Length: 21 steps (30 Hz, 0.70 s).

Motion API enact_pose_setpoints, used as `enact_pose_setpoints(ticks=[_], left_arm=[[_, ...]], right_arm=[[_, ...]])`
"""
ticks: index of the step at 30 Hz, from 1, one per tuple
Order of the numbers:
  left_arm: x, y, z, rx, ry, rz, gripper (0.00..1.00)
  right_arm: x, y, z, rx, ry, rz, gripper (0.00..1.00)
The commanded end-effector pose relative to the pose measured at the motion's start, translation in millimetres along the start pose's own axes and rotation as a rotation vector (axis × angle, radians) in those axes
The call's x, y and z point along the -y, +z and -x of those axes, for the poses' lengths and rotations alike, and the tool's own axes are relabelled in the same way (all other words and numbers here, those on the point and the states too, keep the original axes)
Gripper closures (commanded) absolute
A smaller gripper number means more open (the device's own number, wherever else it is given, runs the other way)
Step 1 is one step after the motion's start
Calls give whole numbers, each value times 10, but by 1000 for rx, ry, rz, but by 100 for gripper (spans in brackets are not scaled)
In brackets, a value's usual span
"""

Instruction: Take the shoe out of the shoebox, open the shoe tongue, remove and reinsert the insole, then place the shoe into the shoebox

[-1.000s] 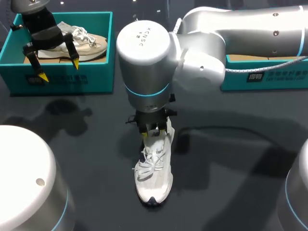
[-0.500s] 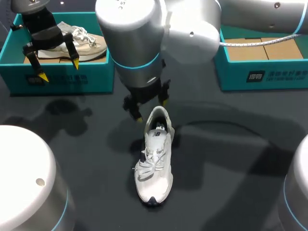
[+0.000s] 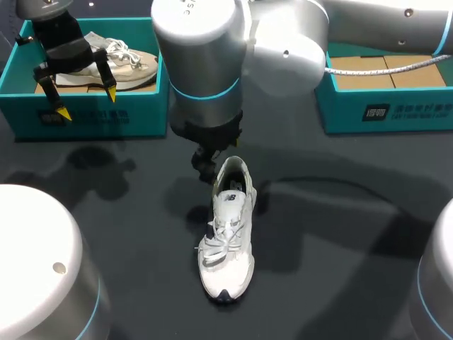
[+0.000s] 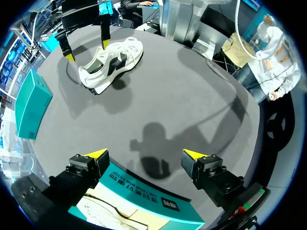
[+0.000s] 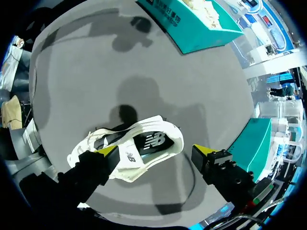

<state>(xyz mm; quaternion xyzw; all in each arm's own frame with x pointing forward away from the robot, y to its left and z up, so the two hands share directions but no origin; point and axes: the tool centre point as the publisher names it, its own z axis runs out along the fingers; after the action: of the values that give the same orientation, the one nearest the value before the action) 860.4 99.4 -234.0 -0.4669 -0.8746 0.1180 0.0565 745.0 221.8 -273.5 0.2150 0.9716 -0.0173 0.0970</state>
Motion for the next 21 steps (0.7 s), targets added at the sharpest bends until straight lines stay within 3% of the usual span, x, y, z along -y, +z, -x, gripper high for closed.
enact_pose_setpoints(ticks=[1, 7, 21], left_arm=[[-3, -5, 1, -2, 1, 1, 0], [-3, -5, 1, -2, 1, 1, 0], [-3, -5, 1, -2, 1, 1, 0]], right_arm=[[41, 31, 164, 20, -444, -21, 0], [120, 292, 353, 13, -458, -8, 0], [109, 616, 360, -62, -383, 26, 0]])
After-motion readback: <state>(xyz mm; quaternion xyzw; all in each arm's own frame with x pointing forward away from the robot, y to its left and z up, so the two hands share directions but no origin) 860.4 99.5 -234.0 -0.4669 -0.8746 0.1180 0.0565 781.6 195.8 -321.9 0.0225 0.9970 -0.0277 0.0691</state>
